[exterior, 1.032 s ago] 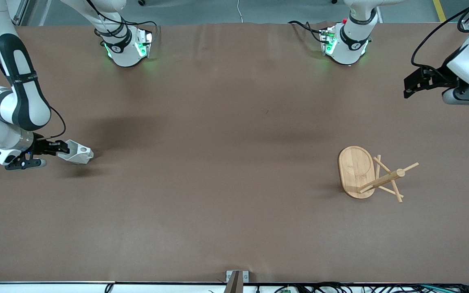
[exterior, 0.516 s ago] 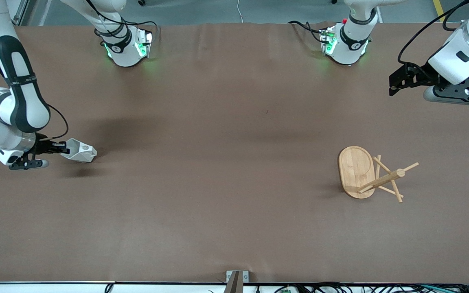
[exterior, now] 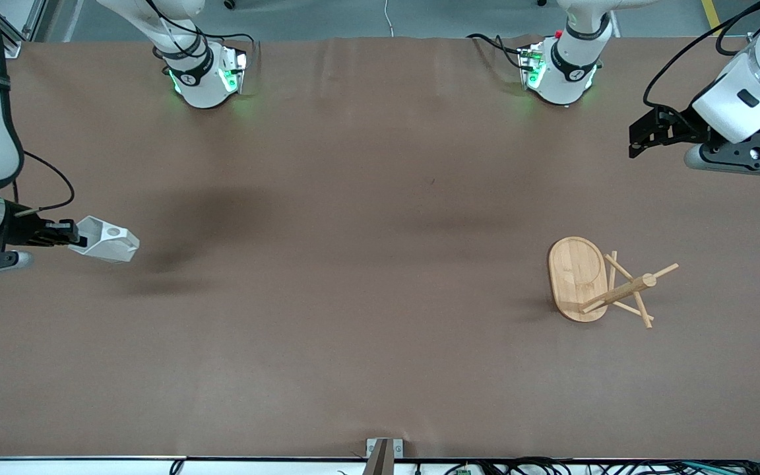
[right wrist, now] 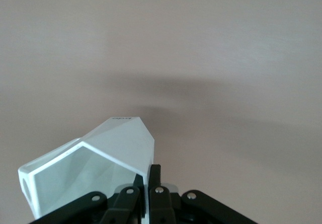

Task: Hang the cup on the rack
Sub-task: 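Close the right gripper on the cup and lift it, then carry the cup toward the middle while the left gripper reaches it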

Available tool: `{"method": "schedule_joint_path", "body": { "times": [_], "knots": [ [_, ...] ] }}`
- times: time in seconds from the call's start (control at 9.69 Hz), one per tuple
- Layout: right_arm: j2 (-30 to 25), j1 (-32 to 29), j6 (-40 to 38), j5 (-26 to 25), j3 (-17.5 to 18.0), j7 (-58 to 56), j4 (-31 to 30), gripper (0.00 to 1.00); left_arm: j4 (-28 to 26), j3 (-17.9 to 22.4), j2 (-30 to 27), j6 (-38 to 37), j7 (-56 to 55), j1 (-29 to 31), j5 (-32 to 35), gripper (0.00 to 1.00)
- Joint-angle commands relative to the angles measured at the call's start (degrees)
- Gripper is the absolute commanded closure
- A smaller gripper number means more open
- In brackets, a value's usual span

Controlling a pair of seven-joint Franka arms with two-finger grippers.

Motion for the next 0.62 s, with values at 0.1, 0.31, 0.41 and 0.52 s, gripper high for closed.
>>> {"method": "schedule_joint_path", "body": {
  "times": [0.1,0.31,0.41,0.52],
  "knots": [
    [0.47,3.72,-10.50,13.96,-0.10,0.08,4.48,1.00,-0.64,-0.09,1.22,-0.32,0.48,0.07,-0.77,0.00],
    [0.55,7.39,-11.67,25.21,-0.02,0.17,4.58,1.00,-0.20,-0.09,2.27,1.17,-0.05,0.07,-0.69,0.00],
    [0.55,7.68,-12.02,30.39,3.12,1.65,4.58,1.00,-0.20,-0.09,2.28,1.62,-0.31,-0.11,-0.69,0.00],
    [0.55,6.12,-11.59,34.36,8.28,3.67,4.58,1.00,-0.29,-0.09,2.36,1.88,-0.58,-0.19,-0.69,0.00]
  ]
}}
